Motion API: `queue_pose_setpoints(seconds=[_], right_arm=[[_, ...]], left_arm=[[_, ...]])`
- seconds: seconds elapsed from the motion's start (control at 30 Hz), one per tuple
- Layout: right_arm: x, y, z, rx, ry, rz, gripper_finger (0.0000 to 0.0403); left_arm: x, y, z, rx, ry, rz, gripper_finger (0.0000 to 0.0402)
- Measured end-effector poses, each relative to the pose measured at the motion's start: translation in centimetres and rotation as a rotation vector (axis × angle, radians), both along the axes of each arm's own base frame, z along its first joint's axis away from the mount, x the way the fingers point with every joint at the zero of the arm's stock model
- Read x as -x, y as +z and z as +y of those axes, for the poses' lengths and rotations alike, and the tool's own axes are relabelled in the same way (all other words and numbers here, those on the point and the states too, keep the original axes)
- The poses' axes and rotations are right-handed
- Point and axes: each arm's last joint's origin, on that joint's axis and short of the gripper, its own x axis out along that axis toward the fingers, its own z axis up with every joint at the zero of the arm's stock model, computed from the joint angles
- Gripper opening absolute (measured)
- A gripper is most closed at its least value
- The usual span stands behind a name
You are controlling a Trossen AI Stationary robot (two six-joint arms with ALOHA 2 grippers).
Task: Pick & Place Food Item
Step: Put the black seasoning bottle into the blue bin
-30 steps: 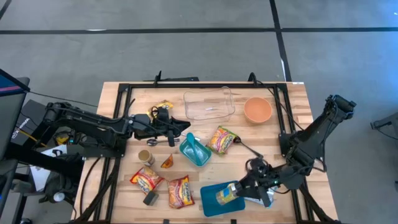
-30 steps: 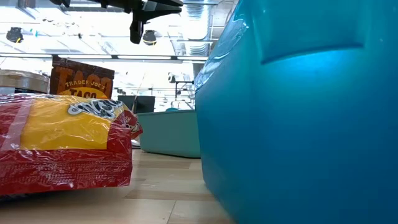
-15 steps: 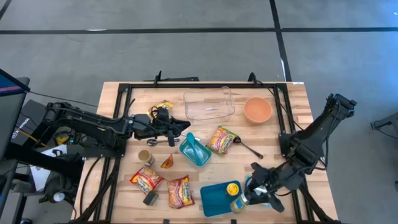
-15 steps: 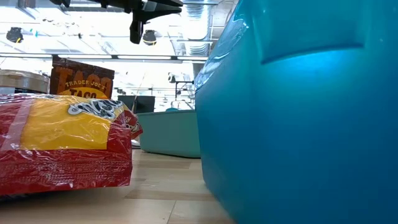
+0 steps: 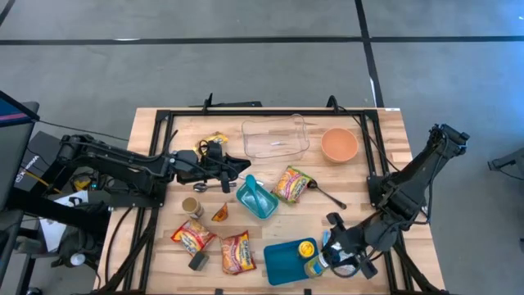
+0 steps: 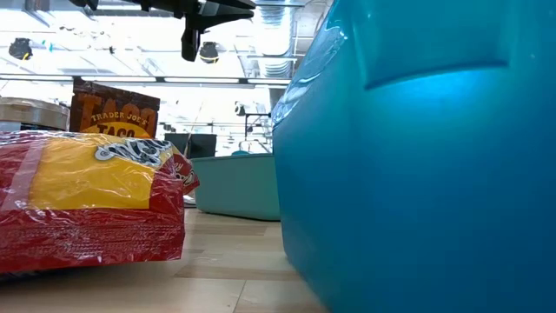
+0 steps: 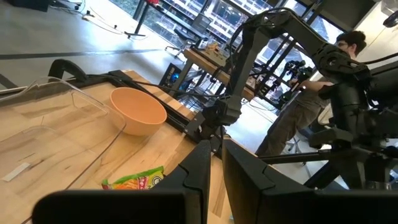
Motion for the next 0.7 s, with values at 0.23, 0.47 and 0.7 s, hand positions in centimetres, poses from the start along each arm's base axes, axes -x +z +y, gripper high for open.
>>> queue_pose_setpoints(seconds=[0.23, 0.47, 0.7], right_arm=[[-0.2, -0.4, 0.3, 0.166, 0.142, -0.095, 0.0199], [-0.5, -0.4, 0.0, 0.191, 0.154, -0.114, 0.0199], [-1.1, -1.0, 0.8, 0.222, 0.164, -0.088, 0.0198]], left_arm=[[0.0, 0.0, 0.0, 0.0, -0.004, 0.0, 0.0036], [0.0, 0.0, 0.0, 0.0, -0.004, 0.0, 0.0036], [0.0, 0.0, 0.0, 0.0, -0.003, 0.0, 0.0036]])
